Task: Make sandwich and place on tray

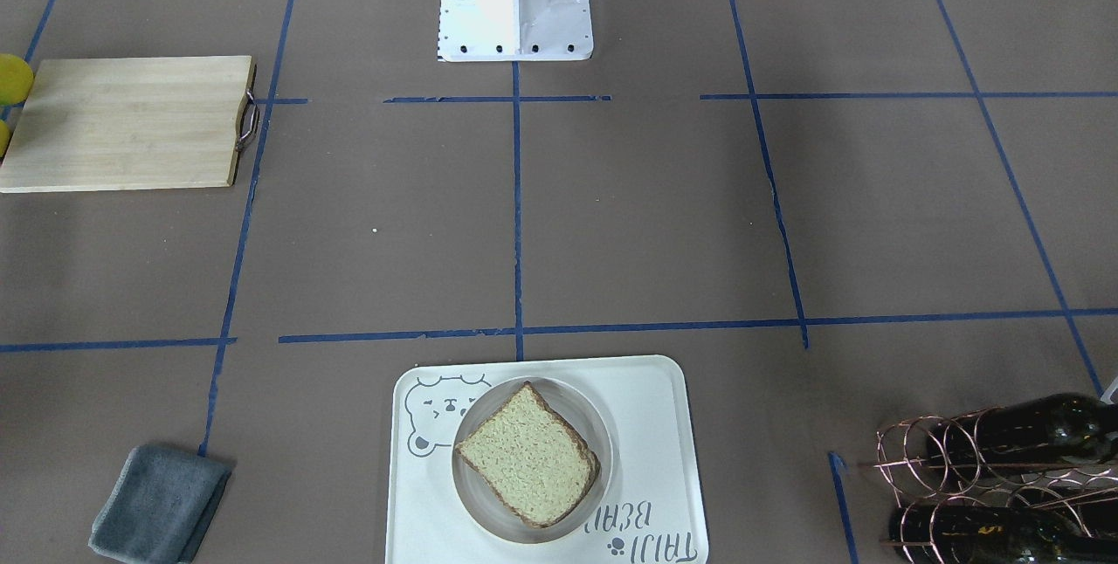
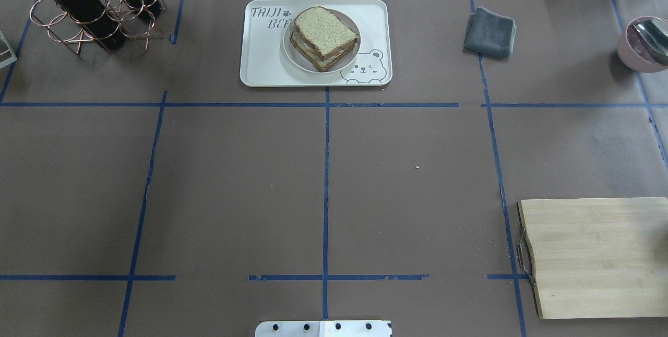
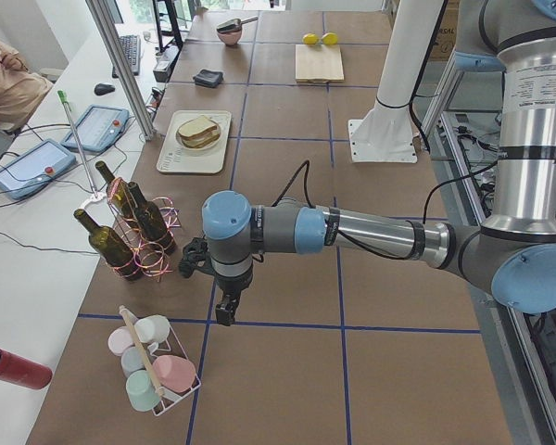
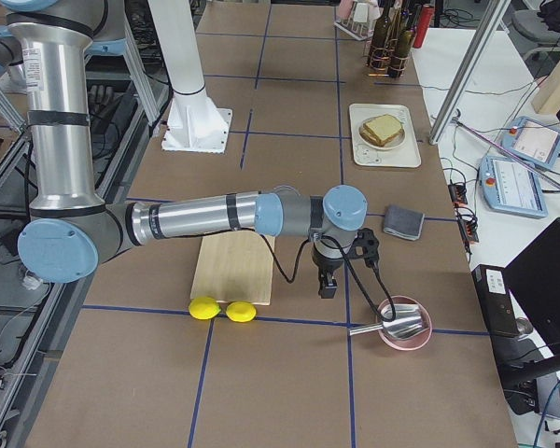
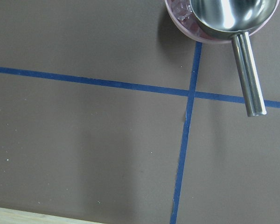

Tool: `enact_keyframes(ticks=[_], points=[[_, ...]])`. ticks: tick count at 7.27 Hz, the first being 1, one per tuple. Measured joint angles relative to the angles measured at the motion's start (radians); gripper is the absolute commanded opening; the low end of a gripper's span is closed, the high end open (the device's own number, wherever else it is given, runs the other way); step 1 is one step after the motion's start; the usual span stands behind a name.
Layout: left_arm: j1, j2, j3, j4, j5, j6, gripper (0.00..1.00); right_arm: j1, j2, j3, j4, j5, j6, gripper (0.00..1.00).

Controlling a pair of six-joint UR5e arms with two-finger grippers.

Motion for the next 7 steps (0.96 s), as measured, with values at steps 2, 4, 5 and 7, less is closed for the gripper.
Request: enact_keyframes(ticks=[2, 4, 5, 7], points=[[0.007, 0.0, 0.005, 0.019, -0.001, 0.002, 1.0, -0.011, -0.003, 0.012, 0.006, 0.002, 0.003, 1.0], [0.012, 0.006, 0.007, 0.02, 0.0, 0.0, 1.0, -0.034, -0.004, 0.013, 0.007, 0.002, 0.004, 1.0], [0.015, 0.01, 0.007, 0.02, 0.0, 0.0, 1.0, -0.041, -0.004, 0.012, 0.007, 0.001, 0.005, 1.0], [0.039, 0.013, 0.013, 0.017, -0.002, -0.001, 1.0, -0.049, -0.005, 0.01, 0.007, 0.002, 0.005, 1.0]])
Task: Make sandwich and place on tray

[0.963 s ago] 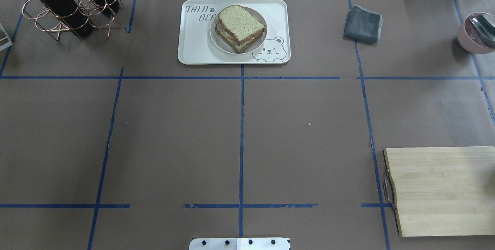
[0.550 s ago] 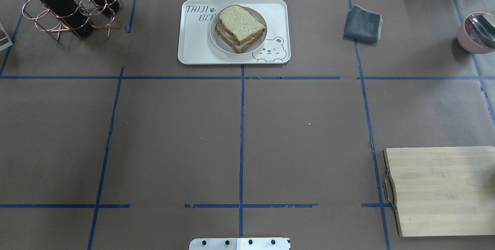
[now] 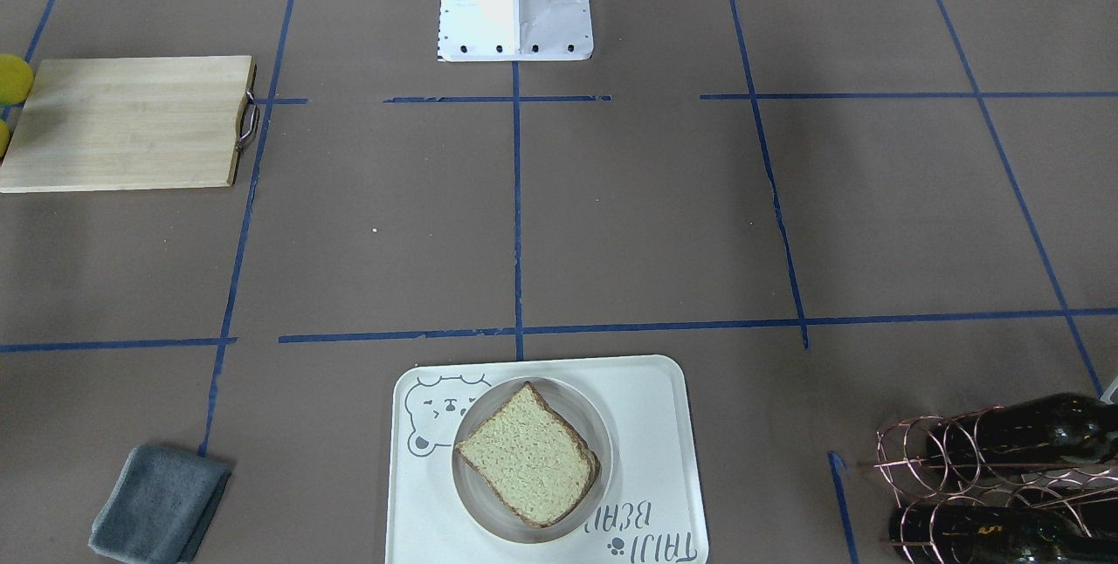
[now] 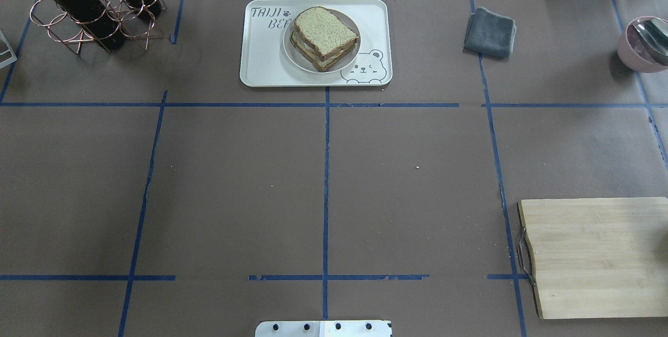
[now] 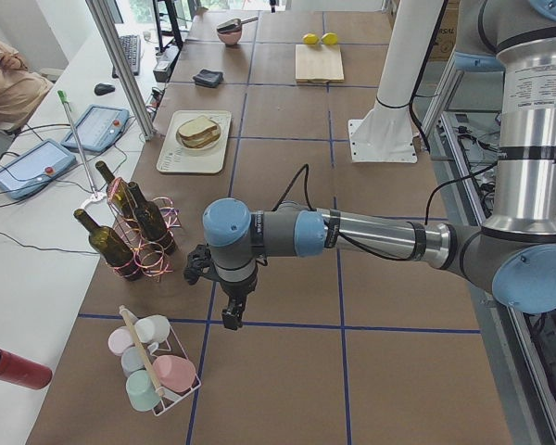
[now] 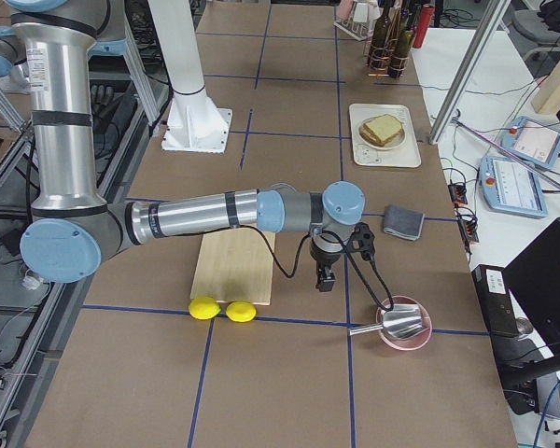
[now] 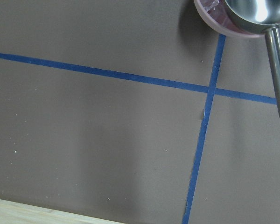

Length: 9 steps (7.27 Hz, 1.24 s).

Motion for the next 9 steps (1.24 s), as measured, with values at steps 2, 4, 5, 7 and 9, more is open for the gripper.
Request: enact_keyframes(ticks=[2, 4, 5, 7, 9], points=[[0.012, 0.001, 0.001, -0.005, -0.008, 0.001, 1.0, -0.011, -0.003, 0.0, -0.001, 0.006, 0.001, 1.0], [0.014, 0.0, -0.004, -0.007, -0.034, 0.002, 1.0, -0.02, -0.004, 0.002, 0.001, 0.003, 0.0, 1.0], [0.015, 0.0, -0.006, -0.005, -0.039, 0.002, 1.0, -0.02, -0.006, 0.005, 0.001, 0.003, -0.001, 1.0], [0.016, 0.0, -0.008, -0.006, -0.042, 0.0, 1.0, -0.021, -0.019, 0.013, 0.001, 0.007, -0.002, 1.0], [0.018, -0.003, -0.008, -0.007, -0.043, -0.004, 1.0, -0.022, -0.041, 0.032, 0.002, 0.003, -0.004, 1.0]])
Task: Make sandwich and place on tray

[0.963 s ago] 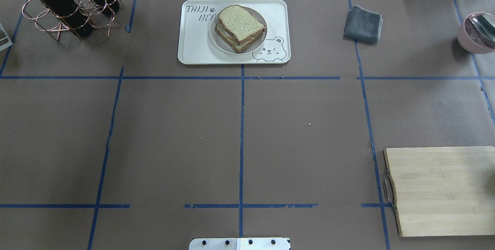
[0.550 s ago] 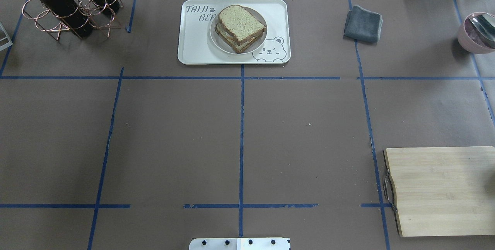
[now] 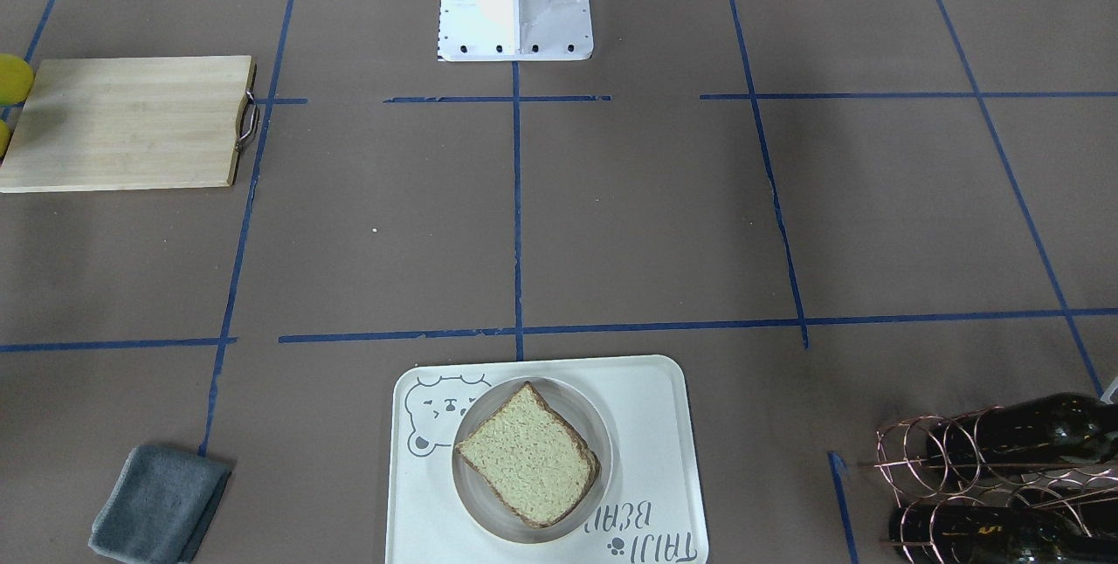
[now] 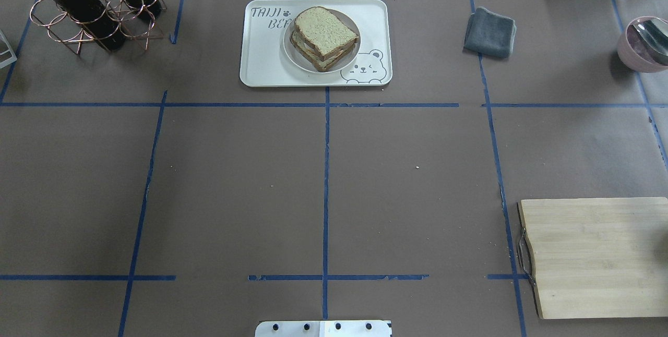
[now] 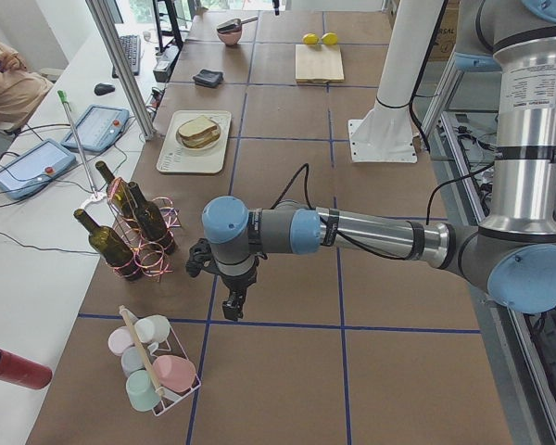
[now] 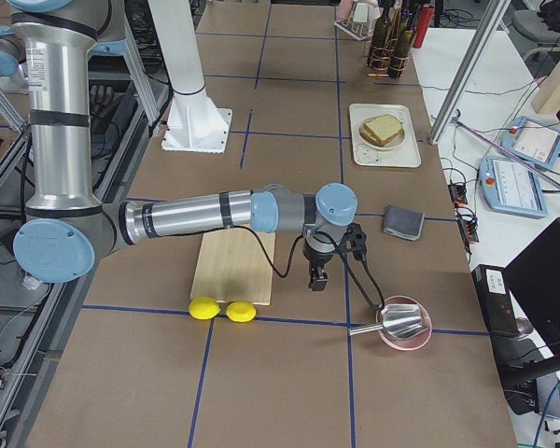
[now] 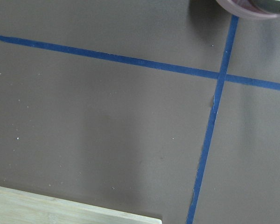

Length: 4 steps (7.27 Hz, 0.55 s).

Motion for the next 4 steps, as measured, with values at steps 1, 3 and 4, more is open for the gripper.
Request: enact_keyframes(ticks=[1, 3, 4], points=[[0.001, -0.003, 0.001, -0.001, 0.0, -0.002, 1.0, 0.0, -0.004, 0.005, 0.0, -0.009, -0.002, 1.0], [0.002, -0.006, 0.013, -0.026, -0.012, -0.002, 1.0, -0.001, -0.006, 0.013, 0.0, -0.056, -0.003, 1.0], [0.003, -0.007, 0.021, -0.042, -0.018, -0.003, 1.0, -0.001, -0.007, 0.015, 0.0, -0.069, -0.003, 1.0]])
